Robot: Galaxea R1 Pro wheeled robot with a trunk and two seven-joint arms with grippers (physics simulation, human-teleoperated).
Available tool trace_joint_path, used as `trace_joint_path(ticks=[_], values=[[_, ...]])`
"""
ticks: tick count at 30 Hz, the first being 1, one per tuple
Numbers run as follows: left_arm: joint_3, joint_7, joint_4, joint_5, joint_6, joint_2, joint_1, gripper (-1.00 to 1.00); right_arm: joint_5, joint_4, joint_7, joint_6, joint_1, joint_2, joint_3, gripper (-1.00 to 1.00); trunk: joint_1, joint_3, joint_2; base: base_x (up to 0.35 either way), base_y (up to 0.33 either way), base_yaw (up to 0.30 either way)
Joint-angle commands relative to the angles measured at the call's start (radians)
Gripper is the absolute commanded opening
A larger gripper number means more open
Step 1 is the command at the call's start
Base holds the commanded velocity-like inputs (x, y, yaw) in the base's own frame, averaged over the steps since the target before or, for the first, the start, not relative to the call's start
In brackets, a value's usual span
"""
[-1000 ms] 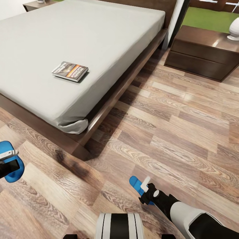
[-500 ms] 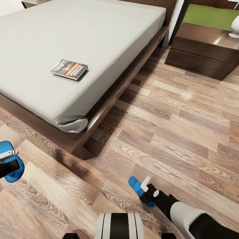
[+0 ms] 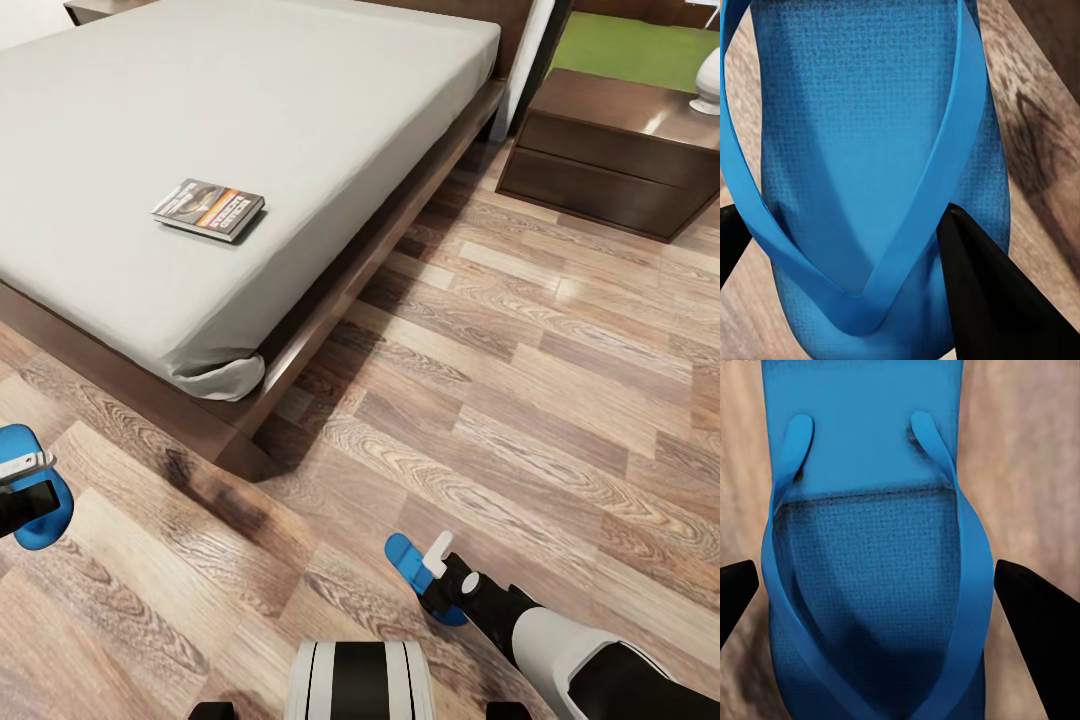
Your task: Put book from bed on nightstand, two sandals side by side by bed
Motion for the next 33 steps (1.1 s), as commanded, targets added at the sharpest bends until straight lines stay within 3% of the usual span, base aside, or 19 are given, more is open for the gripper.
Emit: trace_joint_path(ticks=[1, 14, 33], values=[[0.002, -0.006, -0.001, 0.000, 0.005, 0.000, -0.001, -1.00, 0.009, 0.000, 0.003, 0.000, 0.000, 0.000, -0.007, -1.00, 0.000, -0.001, 0.000, 0.000, 0.000, 0.000], [0.002, -0.006, -0.001, -0.001, 0.005, 0.000, -0.001, -1.00, 0.011, 0.000, 0.004, -0.002, 0.000, 0.000, -0.007, -1.00, 0.000, -0.001, 0.000, 0.000, 0.000, 0.000], [0.006, -0.003, 0.001, 0.001, 0.006, 0.004, -0.001, -1.00, 0.012, 0.000, 0.007, -0.004, 0.000, 0.000, -0.005, -1.00, -0.009, 0.073, 0.004, 0.000, 0.000, 0.000]])
